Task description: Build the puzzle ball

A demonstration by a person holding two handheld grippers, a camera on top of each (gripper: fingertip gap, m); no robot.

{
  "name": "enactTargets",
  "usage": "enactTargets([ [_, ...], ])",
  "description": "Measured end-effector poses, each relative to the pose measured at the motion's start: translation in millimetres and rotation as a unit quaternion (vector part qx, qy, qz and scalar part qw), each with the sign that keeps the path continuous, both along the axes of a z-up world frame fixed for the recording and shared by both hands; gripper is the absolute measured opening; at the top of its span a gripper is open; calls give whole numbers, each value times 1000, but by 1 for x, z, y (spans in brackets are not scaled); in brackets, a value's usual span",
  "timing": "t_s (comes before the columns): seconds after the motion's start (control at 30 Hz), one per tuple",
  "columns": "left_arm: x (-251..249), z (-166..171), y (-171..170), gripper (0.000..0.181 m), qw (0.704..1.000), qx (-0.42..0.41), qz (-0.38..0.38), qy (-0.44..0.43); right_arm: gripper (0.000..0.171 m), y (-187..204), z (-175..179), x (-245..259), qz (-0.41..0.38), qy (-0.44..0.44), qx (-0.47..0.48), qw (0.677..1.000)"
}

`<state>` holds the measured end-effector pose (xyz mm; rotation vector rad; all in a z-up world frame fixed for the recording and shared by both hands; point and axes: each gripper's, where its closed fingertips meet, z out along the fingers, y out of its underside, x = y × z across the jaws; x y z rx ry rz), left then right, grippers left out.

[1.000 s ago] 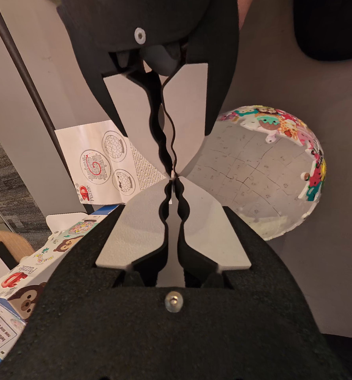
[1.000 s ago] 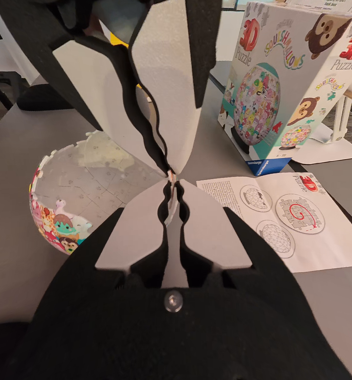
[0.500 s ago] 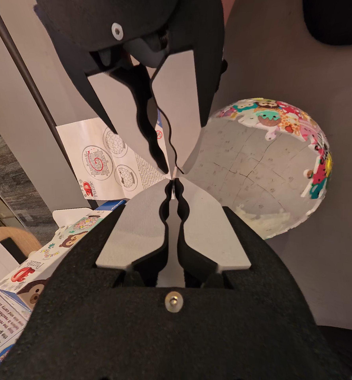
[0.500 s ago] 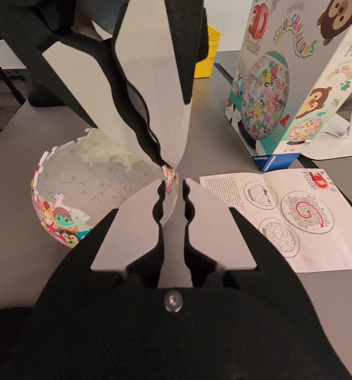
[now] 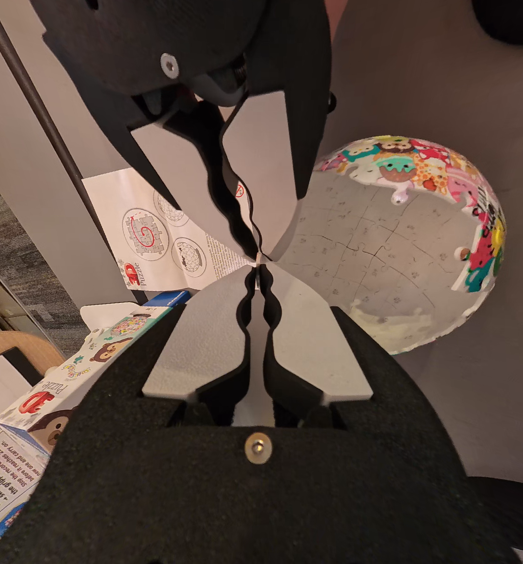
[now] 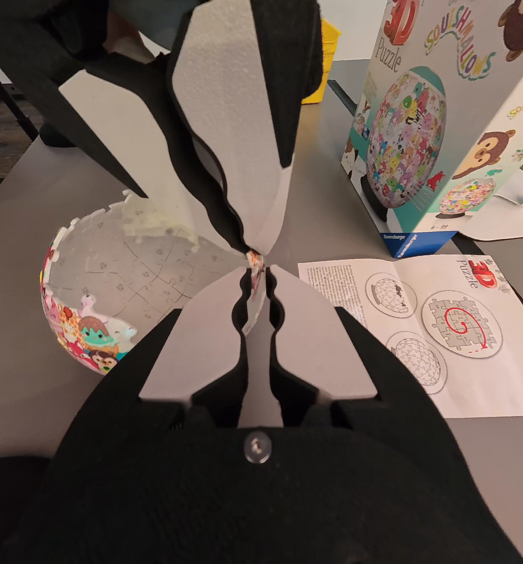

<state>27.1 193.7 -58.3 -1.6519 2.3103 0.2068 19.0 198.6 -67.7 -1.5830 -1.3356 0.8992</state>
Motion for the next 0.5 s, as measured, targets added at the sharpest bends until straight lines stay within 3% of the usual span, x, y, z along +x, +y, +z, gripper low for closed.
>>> enactTargets([
  [0.33,0,-2,1,4,1000,-6,20,-6,3,3,-2,0,-18,-20,23,999],
  [0.5,-7,-2,9,16,999,10,40,-1,3,4,-2,0,-23,-16,18,999],
])
